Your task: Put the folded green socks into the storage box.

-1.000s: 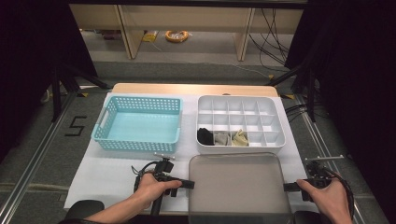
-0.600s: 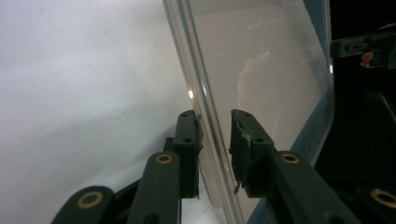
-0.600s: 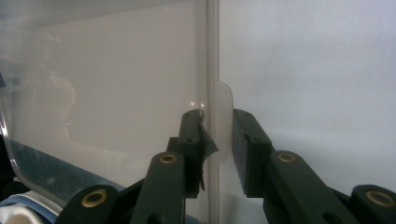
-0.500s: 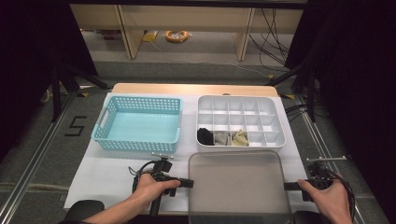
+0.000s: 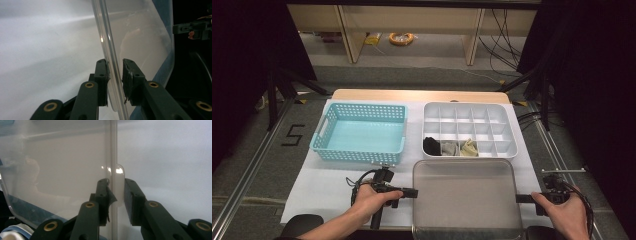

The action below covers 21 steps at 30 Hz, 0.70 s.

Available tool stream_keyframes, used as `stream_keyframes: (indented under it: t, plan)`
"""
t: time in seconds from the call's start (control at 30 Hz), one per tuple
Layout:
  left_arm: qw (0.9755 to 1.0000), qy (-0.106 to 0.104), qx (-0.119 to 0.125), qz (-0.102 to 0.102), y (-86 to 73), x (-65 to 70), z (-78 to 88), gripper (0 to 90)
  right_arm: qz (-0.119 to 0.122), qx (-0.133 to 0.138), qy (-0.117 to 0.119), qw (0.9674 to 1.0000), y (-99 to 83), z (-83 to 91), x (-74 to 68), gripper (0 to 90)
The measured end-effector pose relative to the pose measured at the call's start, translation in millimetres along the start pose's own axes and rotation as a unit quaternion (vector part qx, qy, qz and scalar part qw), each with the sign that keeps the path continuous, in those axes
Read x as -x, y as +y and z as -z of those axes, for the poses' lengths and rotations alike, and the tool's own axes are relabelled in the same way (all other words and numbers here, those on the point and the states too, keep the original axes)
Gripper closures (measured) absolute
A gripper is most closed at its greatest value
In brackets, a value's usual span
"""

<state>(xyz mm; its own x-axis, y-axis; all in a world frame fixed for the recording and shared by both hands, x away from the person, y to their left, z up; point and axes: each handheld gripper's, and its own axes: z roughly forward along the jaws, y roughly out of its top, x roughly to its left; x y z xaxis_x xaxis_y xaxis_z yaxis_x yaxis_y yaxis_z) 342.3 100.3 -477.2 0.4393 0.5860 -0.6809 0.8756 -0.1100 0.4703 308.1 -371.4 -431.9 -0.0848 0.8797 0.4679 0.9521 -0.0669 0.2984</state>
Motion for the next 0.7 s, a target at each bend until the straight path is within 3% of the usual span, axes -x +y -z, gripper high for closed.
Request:
stream_keyframes:
  t: [0.1,0.17,0.23,0.27,0.3,0.37,0.4,0.43,0.47,0.5,0.57,0.6,0.63,0.7]
  plan:
    - [1.0000,-0.006,0.004,0.002,0.1,1.8,1.6,74.5,-0.003,-0.001,0.004,1.0000,-0.3,1.0,-0.1,75.2]
    - [1.0000,0.000,0.005,0.002,-0.6,3.1,2.2,74.5,-0.032,-0.002,0.007,0.9995,-1.5,1.5,-4.5,75.2]
    - [1.0000,0.002,0.001,-0.004,-0.8,2.5,3.4,74.6,-0.028,-0.009,0.010,0.9995,-1.5,2.7,-5.4,75.2]
    - [1.0000,0.000,0.001,-0.004,-0.7,2.3,3.8,74.6,-0.017,-0.003,0.015,0.9997,-1.7,2.5,-4.3,75.2]
    - [1.0000,-0.001,0.003,-0.002,-0.7,3.2,4.0,74.6,0.001,-0.001,0.005,1.0000,-0.7,2.6,-2.5,75.2]
    - [1.0000,0.001,0.003,-0.002,-0.2,4.6,5.4,74.7,0.010,0.000,0.003,0.9999,-0.7,4.3,-2.4,75.2]
    - [1.0000,0.001,0.005,-0.003,0.0,5.3,6.2,74.7,-0.024,-0.003,0.009,0.9997,-1.6,4.7,-7.2,75.2]
    - [1.0000,0.005,0.003,-0.004,0.5,6.0,7.2,74.7,-0.034,-0.005,0.008,0.9994,-1.7,6.2,-9.3,75.2]
    - [1.0000,-0.003,0.006,-0.006,0.7,5.6,7.6,74.8,-0.020,0.006,0.017,0.9997,-2.4,5.5,-7.8,75.2]
    - [0.9999,-0.002,0.008,-0.007,1.3,6.4,8.1,74.8,0.006,0.005,0.006,1.0000,-1.4,6.6,-5.2,75.2]
    - [0.9998,-0.012,0.008,-0.014,3.0,6.3,9.4,74.9,-0.031,0.006,0.008,0.9995,-2.4,8.6,-11.9,75.2]
    - [0.9998,-0.012,0.008,-0.014,3.0,6.3,9.4,74.9,-0.031,0.006,0.008,0.9995,-2.4,8.6,-11.9,75.2]
    - [0.9998,-0.009,0.012,-0.016,4.4,7.7,10.4,74.9,0.010,0.009,0.005,0.9999,-1.3,10.0,-7.2,75.2]
    - [0.9996,-0.007,0.017,-0.020,7.2,9.9,11.8,74.9,-0.007,0.005,0.006,0.9999,0.5,12.6,-10.5,75.2]
